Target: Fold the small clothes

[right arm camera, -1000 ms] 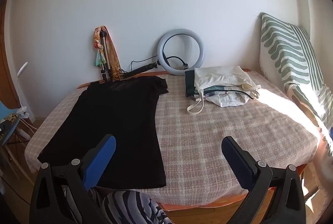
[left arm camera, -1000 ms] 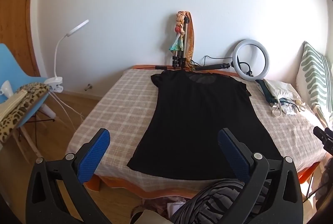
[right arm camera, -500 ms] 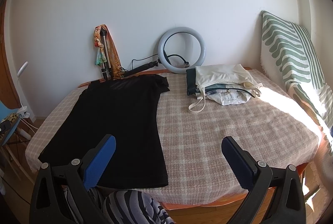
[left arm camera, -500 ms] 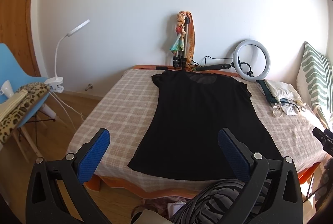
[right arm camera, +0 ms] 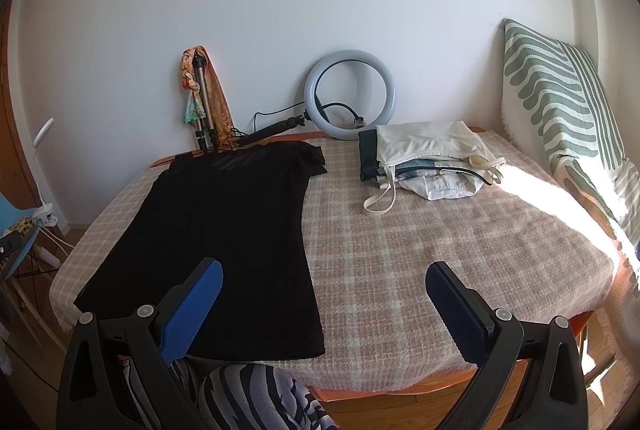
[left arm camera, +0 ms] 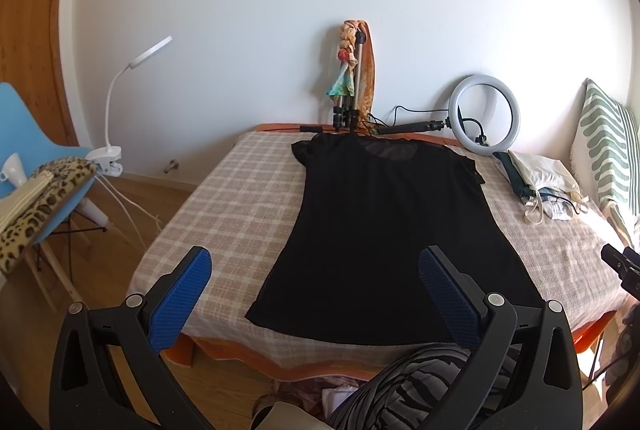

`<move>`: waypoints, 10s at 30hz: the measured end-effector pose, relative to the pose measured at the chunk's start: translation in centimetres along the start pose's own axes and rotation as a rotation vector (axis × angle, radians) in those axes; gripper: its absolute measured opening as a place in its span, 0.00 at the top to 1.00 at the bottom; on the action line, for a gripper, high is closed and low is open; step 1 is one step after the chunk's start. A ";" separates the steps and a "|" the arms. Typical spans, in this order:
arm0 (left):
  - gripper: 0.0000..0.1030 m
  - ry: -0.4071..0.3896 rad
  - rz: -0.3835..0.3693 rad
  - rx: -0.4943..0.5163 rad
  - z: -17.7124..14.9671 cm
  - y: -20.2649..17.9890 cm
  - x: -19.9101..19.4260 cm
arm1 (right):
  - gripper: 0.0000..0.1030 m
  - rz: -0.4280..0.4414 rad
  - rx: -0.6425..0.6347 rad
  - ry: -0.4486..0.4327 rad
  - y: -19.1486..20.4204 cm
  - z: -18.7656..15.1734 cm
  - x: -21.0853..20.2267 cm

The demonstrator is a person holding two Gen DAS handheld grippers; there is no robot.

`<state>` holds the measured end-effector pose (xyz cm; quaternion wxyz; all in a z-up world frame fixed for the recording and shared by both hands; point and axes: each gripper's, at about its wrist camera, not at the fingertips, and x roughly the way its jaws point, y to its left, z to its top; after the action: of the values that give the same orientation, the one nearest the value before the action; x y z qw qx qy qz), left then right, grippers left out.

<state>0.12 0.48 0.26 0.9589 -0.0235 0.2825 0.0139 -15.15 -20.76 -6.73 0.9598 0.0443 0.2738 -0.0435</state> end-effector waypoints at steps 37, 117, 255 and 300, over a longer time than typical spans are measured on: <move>0.00 0.040 -0.021 -0.024 -0.6 1.7 1.4 | 0.00 0.040 -0.024 0.003 2.0 1.3 1.0; 0.98 0.270 -0.513 -0.380 -6.5 10.5 17.5 | 0.99 0.353 -0.406 0.570 41.4 13.8 48.0; 0.95 0.349 -0.866 0.105 -7.5 -10.4 16.7 | 0.96 0.255 0.084 0.585 0.8 16.9 45.1; 0.96 0.265 -0.687 -0.109 -8.9 -2.2 14.2 | 0.85 0.204 -0.233 0.544 20.7 17.3 44.3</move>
<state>7.36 -2.03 -14.84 0.8600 -0.1694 0.3787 -0.2972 33.60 -4.68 -14.29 0.8493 -0.0286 0.5179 0.0980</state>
